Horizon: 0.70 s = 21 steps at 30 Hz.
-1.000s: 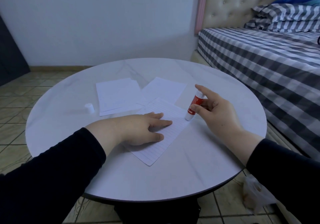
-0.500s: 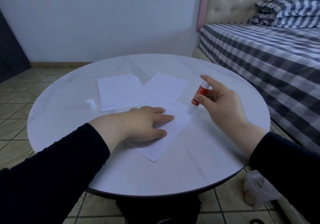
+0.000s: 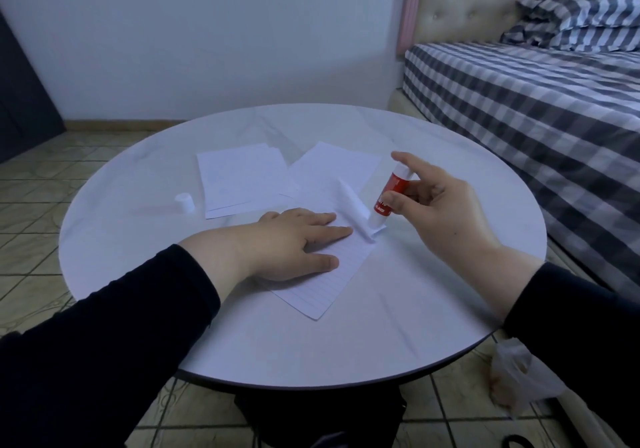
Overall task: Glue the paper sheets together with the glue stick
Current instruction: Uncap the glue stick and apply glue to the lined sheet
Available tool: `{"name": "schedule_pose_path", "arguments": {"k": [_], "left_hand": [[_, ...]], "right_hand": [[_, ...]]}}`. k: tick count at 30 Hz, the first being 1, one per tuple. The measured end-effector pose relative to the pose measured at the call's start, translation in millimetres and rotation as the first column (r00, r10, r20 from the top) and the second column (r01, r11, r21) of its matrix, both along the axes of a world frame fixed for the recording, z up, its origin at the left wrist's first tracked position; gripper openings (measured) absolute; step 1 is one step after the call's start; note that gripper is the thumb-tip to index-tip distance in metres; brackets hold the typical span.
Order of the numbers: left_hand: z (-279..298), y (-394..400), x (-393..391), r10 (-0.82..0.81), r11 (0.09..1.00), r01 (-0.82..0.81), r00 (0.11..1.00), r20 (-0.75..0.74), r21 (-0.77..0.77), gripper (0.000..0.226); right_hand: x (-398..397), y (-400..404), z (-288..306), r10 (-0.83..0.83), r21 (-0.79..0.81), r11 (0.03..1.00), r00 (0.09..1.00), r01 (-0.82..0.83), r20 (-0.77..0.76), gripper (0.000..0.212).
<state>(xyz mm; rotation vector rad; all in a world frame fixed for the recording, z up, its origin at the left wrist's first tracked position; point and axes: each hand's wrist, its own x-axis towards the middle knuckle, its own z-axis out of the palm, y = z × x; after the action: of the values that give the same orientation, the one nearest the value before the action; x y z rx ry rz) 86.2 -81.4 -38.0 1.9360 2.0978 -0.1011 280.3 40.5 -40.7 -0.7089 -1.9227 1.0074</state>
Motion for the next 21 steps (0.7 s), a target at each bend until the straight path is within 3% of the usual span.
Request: {"name": "schedule_pose_path", "arguments": {"k": [4, 10, 13, 16, 21], "left_hand": [[0, 1, -2, 0.001, 1.0, -0.001, 1.0, -0.003, 0.004, 0.055], [-4, -2, -2, -0.003, 0.999, 0.002, 1.0, 0.022, 0.033, 0.053], [-3, -2, 0, 0.013, 0.999, -0.013, 1.0, 0.01, 0.04, 0.054], [-3, -2, 3, 0.013, 0.999, -0.013, 1.0, -0.014, 0.046, 0.054], [-4, -3, 2, 0.01, 0.999, -0.01, 1.0, -0.003, 0.052, 0.054]], "right_hand": [[-3, -5, 0, 0.016, 0.042, 0.999, 1.0, -0.016, 0.013, 0.052], [2, 3, 14, -0.189, 0.119, 0.974, 0.98, 0.195, -0.059, 0.051], [1, -2, 18, -0.063, 0.06, 0.996, 0.994, 0.069, -0.095, 0.052], [-4, -9, 5, 0.037, 0.039, 0.999, 0.999, -0.038, 0.036, 0.052], [-4, -2, -3, -0.027, 0.072, 0.997, 0.991, 0.018, 0.134, 0.05]]}}
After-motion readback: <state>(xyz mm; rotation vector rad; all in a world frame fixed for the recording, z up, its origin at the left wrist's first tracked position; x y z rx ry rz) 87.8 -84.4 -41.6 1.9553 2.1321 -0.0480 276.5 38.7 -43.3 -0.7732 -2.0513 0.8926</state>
